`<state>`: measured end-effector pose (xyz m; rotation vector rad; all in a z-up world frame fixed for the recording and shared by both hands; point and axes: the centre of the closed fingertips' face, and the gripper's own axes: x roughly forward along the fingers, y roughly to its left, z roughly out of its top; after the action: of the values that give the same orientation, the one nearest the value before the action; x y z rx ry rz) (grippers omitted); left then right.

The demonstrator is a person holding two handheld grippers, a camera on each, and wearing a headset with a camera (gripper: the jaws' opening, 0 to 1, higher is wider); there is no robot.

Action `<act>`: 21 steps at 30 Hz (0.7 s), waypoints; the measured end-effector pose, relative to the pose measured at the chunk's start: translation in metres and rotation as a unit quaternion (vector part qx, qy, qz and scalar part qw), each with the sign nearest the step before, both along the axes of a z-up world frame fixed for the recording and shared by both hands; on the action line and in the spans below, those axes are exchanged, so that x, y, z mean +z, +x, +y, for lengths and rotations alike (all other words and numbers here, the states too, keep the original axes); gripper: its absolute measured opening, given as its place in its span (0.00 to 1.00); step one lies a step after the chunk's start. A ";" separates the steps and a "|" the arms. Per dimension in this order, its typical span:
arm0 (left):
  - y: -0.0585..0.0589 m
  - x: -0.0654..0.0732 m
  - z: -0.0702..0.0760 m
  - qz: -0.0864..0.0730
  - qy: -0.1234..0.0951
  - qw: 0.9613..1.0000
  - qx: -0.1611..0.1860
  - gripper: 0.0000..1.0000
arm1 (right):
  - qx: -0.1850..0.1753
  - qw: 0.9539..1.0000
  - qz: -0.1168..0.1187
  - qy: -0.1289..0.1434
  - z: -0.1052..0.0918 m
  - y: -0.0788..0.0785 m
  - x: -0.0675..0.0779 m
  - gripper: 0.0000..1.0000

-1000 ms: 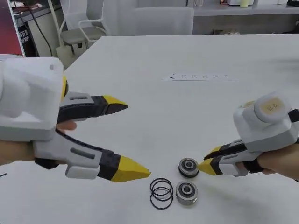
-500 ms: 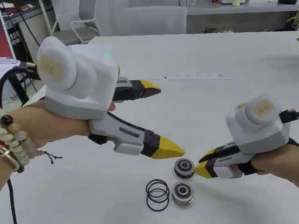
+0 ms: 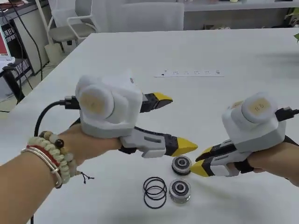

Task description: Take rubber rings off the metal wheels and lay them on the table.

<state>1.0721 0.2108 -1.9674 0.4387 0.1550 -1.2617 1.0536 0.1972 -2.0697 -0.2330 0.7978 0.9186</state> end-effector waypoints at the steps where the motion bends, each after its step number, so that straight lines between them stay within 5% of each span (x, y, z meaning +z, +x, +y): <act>1: 0.000 -0.007 0.001 0.004 0.003 1.000 0.003 0.61 | 0.000 1.000 0.001 -0.001 0.000 0.000 0.000 0.15; 8: 0.002 -0.043 0.009 0.029 0.032 0.999 0.017 0.52 | 0.000 1.000 0.003 0.001 0.000 -0.001 -0.002 0.15; 18: 0.001 -0.068 0.004 0.061 0.039 0.997 0.028 0.38 | 0.007 1.000 0.005 -0.004 0.002 -0.003 -0.004 0.15; 21: -0.005 -0.075 0.003 0.057 0.053 0.997 0.020 0.33 | 0.008 1.000 0.005 -0.003 0.002 -0.003 -0.004 0.15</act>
<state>1.0669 0.2141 -2.0424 0.4513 0.3274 -1.2425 1.0506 0.1994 -2.0735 -0.2412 0.8091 0.9334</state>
